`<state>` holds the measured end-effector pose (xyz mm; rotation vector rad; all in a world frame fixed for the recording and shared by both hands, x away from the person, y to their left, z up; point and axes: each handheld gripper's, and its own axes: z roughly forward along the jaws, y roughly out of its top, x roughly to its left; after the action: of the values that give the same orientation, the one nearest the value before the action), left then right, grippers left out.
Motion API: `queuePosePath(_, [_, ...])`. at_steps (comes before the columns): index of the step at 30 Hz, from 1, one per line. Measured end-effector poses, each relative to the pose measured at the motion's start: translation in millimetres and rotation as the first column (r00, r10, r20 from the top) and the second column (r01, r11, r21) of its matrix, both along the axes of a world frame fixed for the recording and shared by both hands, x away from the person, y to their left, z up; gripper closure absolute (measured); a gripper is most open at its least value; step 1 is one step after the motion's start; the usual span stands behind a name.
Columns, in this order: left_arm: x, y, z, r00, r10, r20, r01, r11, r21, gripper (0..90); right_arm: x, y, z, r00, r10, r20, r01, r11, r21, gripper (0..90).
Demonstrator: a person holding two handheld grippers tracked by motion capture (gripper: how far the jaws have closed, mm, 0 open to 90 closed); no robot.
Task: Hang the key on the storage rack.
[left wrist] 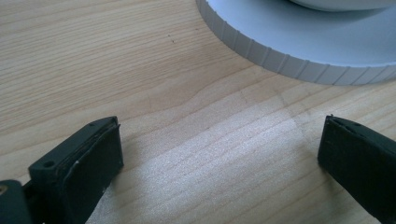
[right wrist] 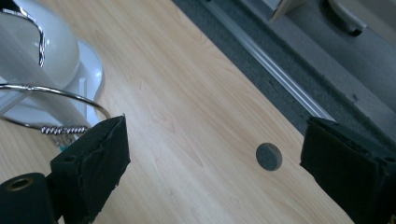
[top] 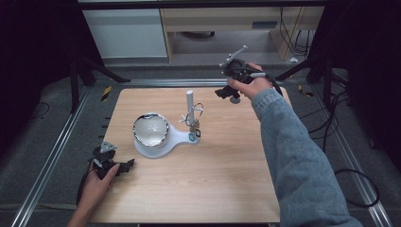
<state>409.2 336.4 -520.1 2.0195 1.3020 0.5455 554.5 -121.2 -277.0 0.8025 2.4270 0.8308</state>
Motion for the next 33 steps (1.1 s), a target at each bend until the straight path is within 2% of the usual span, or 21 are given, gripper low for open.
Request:
queuePosePath(2, [0.0, 0.0, 0.0, 1.0, 0.0, 0.0, 0.0, 1.0, 0.0, 0.0, -1.1, -5.3, -4.0, 0.9999, -0.014, 0.009, 0.014, 1.0, 0.022, 7.7])
queuePosePath(9, [0.0, 0.0, 0.0, 1.0, 0.0, 0.0, 0.0, 1.0, 0.0, 0.0, -8.8, -26.8, -17.8, 0.9981, -0.046, 0.042, 0.044, 0.997, 0.055, 7.7])
queuePosePath(18, [-0.2, -0.1, 0.0, 1.0, 0.002, -0.001, -0.002, 1.0, -0.001, 0.0, -23.6, -53.8, -42.3, 0.9959, -0.057, 0.07, 0.052, 0.996, 0.066, 7.9])
queuePosePath(23, [-0.1, -0.1, 0.0, 1.0, 0.002, -0.001, -0.002, 1.0, -0.001, 0.0, -33.1, -66.1, -57.5, 0.9966, -0.061, 0.055, 0.057, 0.996, 0.066, 8.1])
queuePosePath(33, [-0.2, 0.1, 0.1, 1.0, 0.0, -0.001, 0.0, 1.0, 0.002, 0.0, -50.0, -77.8, -83.6, 0.9982, -0.049, 0.035, 0.048, 0.998, 0.041, 7.7])
